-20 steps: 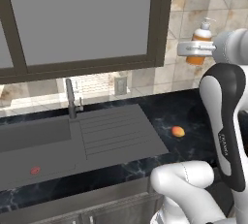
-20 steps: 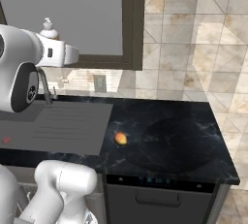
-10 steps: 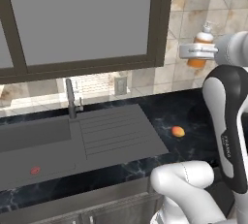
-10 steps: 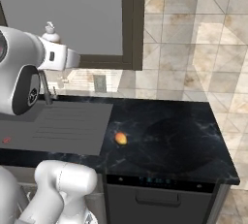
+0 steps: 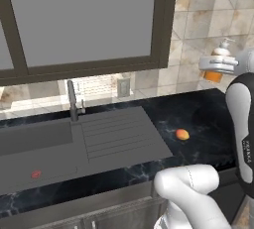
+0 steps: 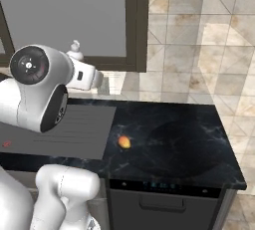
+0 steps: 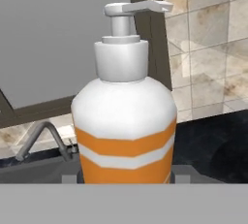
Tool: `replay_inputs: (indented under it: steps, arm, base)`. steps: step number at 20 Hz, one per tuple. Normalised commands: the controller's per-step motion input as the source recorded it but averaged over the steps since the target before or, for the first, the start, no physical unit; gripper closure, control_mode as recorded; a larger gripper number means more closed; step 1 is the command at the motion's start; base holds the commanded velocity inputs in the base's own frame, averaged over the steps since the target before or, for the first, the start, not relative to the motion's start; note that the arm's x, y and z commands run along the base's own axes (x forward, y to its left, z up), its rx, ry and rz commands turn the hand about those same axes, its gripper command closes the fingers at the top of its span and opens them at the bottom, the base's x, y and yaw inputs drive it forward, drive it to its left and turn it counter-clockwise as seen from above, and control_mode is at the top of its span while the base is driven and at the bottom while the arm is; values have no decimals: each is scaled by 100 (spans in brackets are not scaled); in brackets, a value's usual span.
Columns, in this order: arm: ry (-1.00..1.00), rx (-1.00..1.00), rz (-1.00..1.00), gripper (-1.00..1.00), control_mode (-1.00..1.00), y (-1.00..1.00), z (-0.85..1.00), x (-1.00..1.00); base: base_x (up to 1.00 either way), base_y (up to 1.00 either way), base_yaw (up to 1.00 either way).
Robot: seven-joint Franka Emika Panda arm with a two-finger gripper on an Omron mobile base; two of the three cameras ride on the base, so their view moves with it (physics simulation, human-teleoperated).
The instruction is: Open the cabinet. Pick the soap dispenser and place it next to the sink. Then close the cabinet.
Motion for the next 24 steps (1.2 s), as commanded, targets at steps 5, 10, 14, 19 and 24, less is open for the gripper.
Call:
replay_inputs:
  steps: [5,10,14,19,24]
  arm:
    - [15,0,0,100,-100,-25,-20,0]
    - [25,-1,0,100,-100,-1,-12,0]
    - [35,-1,0,100,-100,0,-2,0]
    - [36,-1,0,100,-100,0,-10,0]
    - [4,0,0,100,-100,0,-41,1]
  base:
    - [0,0,0]
    - [0,0,0]
    - [0,0,0]
    - [0,0,0]
    - [0,0,0]
